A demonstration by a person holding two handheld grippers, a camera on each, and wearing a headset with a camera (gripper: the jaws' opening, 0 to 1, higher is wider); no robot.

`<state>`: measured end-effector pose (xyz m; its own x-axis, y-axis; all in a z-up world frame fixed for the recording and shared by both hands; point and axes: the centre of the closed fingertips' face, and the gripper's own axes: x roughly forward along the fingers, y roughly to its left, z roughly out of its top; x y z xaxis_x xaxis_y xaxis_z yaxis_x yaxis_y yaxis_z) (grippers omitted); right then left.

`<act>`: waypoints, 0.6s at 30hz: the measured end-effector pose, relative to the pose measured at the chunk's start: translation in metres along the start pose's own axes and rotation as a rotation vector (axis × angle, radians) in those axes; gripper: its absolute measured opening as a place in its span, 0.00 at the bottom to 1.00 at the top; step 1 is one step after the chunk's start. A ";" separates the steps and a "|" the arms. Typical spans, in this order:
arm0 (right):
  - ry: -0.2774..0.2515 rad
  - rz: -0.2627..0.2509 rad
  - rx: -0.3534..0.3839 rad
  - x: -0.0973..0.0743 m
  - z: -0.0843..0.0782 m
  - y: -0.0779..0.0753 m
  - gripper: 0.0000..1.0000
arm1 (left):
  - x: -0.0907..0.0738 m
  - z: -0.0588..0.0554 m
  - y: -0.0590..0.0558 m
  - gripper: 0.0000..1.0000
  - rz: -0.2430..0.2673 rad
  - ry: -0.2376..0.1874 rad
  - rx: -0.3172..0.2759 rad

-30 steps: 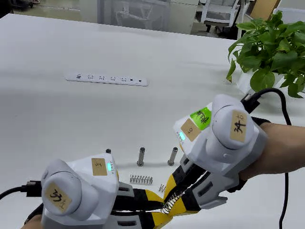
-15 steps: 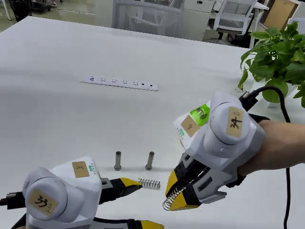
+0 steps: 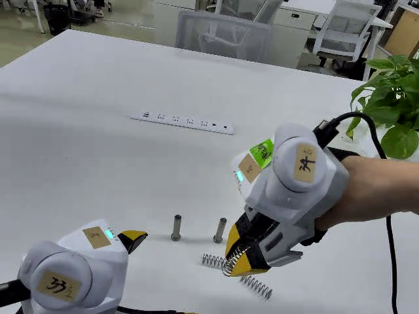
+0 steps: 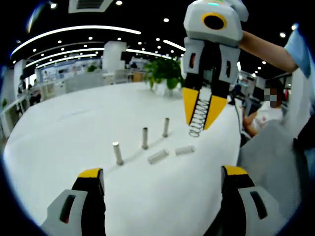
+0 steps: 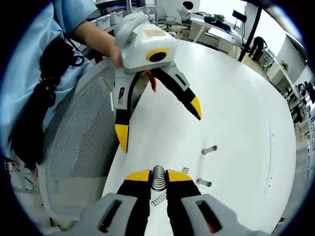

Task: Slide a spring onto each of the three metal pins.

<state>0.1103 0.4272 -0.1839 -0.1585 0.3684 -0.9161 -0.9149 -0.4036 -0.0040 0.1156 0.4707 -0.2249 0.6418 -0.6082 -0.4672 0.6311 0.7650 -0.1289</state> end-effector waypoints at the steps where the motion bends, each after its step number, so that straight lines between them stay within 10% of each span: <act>1: 0.002 -0.006 -0.007 0.000 0.001 -0.003 0.12 | -0.001 -0.001 0.001 1.00 0.009 0.001 0.004; 18: 0.035 -0.095 -0.115 0.009 0.021 -0.072 0.12 | -0.002 -0.016 0.010 1.00 0.081 0.026 0.019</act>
<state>0.1669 0.4778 -0.1837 -0.0581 0.3806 -0.9229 -0.8765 -0.4620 -0.1353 0.1136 0.4831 -0.2392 0.6796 -0.5388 -0.4977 0.5860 0.8070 -0.0735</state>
